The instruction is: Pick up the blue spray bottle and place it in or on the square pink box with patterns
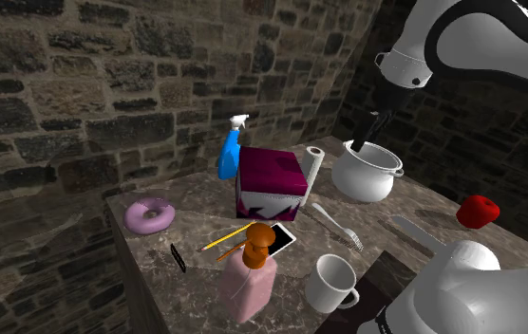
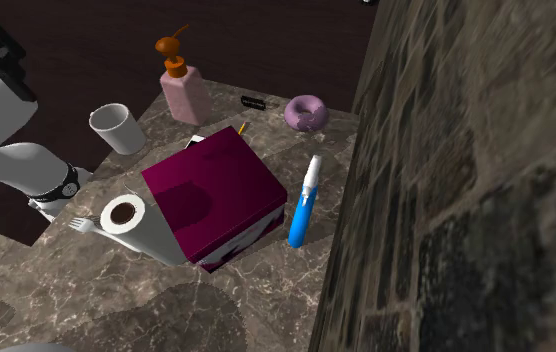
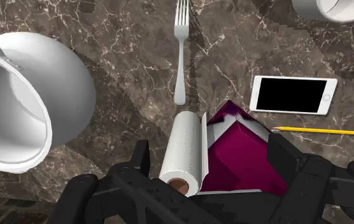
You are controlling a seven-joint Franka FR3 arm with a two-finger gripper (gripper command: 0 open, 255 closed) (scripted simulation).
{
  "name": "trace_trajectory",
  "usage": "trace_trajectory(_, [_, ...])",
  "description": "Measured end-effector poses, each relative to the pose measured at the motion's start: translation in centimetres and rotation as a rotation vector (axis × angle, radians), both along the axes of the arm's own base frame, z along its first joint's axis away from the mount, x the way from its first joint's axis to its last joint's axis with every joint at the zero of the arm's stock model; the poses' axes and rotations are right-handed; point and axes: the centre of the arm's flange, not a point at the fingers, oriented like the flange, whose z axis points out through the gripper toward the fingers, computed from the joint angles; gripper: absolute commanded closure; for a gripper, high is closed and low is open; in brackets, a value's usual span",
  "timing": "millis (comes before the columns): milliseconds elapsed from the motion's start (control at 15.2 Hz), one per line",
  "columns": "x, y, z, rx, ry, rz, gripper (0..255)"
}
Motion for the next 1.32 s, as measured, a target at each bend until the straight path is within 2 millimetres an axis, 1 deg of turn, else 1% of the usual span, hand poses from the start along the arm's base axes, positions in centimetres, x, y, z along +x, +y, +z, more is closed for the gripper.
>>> trace_trajectory(132, [0.3,-0.4,-0.3,0.006,-0.002,0.019,0])
trace_trajectory(198, [0.9,-1.1,-0.6,0.015,-0.004,0.051,0])
trace_trajectory(264, [1.8,-2.0,-1.4,0.026,-0.007,0.088,0])
trace_trajectory(330, [2.8,-2.6,-1.6,0.037,-0.011,0.13,0])
trace_trajectory(396, [3.7,-3.4,-2.4,0.048,-0.015,0.172,0])
trace_trajectory(528, [5.8,-4.5,-3.4,0.072,-0.024,0.259,0])
trace_trajectory(594, [6.6,-5.3,-4.3,0.084,-0.028,0.303,0])
trace_trajectory(660, [7.9,-6.0,-4.5,0.096,-0.033,0.347,0])
trace_trajectory(726, [9.2,-6.4,-5.3,0.107,-0.037,0.392,0])
trace_trajectory(924, [12.5,-7.9,-6.6,0.142,-0.05,0.523,0])
trace_trajectory(1056, [15.0,-8.6,-7.9,0.165,-0.059,0.611,0])
trace_trajectory(1320, [19.9,-8.5,-10.2,0.211,-0.076,0.788,0])
